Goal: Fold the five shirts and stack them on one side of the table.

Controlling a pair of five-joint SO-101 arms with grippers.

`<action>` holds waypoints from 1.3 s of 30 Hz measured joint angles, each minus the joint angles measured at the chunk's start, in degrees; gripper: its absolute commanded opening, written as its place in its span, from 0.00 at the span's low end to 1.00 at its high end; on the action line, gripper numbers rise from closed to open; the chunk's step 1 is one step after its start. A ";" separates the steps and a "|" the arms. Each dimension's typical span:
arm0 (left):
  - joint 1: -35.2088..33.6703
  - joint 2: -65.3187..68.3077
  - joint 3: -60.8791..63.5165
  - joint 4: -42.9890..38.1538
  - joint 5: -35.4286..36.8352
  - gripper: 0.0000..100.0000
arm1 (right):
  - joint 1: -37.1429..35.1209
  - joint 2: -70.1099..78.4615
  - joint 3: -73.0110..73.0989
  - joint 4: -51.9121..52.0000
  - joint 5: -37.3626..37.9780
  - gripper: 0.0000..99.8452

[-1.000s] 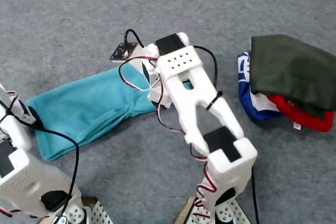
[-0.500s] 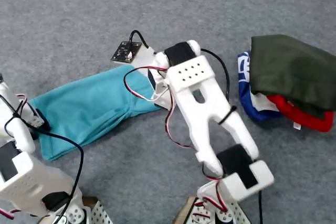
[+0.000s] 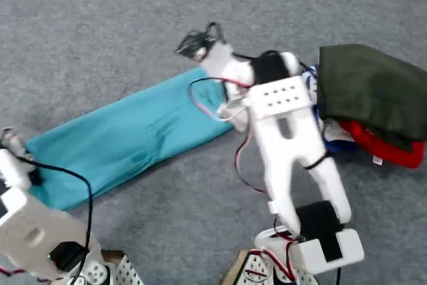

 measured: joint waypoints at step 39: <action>53.27 -22.24 -20.13 13.36 19.52 0.02 | 5.01 -15.56 59.08 -70.15 -11.78 0.00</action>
